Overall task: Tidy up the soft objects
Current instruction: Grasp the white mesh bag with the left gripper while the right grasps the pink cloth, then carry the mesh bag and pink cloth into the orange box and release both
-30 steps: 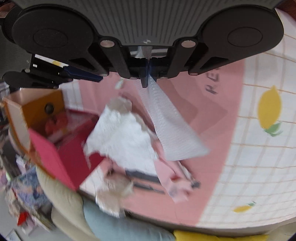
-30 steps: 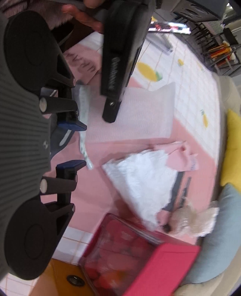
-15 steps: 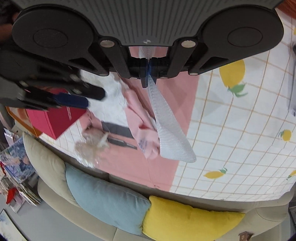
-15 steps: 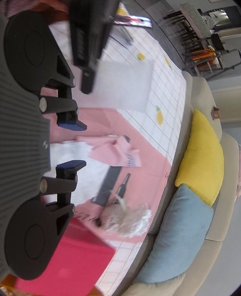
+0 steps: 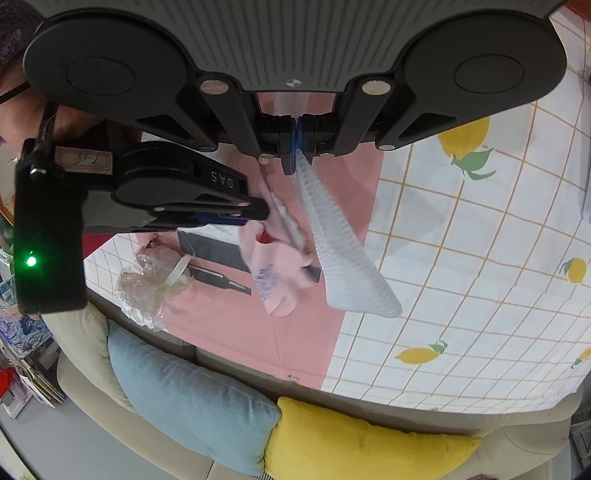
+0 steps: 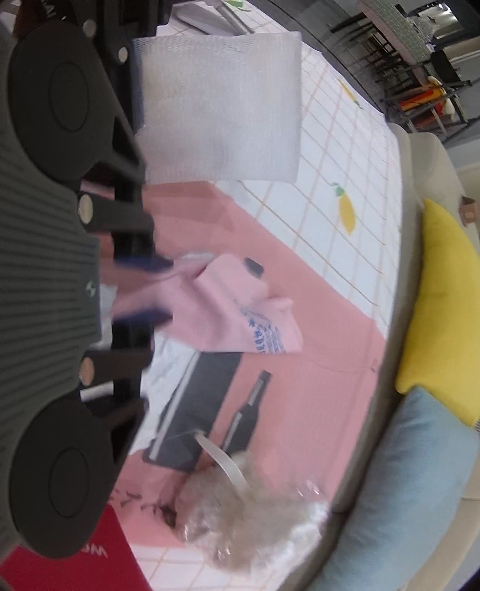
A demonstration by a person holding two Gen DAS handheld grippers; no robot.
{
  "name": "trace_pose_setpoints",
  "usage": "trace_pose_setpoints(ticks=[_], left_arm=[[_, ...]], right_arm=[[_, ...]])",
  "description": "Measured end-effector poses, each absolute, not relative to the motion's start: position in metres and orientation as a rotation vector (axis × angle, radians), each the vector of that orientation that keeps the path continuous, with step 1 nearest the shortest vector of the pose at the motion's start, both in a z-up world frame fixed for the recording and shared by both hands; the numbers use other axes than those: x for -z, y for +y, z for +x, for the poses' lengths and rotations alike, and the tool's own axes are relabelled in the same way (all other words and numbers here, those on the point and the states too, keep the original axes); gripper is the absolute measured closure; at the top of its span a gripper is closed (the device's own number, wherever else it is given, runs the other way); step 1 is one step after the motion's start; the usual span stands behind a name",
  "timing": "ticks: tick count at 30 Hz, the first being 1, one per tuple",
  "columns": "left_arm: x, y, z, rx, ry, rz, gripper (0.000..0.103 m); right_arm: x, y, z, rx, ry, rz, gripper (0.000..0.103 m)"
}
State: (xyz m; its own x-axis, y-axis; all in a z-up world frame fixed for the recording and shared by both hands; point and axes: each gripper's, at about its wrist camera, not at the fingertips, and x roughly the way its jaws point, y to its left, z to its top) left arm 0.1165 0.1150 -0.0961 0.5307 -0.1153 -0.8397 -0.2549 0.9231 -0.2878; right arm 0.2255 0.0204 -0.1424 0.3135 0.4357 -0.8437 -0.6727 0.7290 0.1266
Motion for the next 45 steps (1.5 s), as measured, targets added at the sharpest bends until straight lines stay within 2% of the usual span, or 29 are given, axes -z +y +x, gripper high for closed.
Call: trace_pose_setpoints(ticks=[11, 28, 45], left_arm=[[0.096, 0.102, 0.100, -0.057, 1.066, -0.365, 0.102], [0.030, 0.078, 0.056, -0.021, 0.964, -0.343, 0.102], [-0.040, 0.006, 0.055, 0.193, 0.871, -0.343, 0.102]], right_arm=[[0.140, -0.012, 0.183, -0.775, 1.066, -0.181, 0.103], [0.026, -0.092, 0.121, -0.751, 0.812, -0.022, 0.103], [-0.037, -0.210, 0.089, -0.527, 0.638, 0.056, 0.103]])
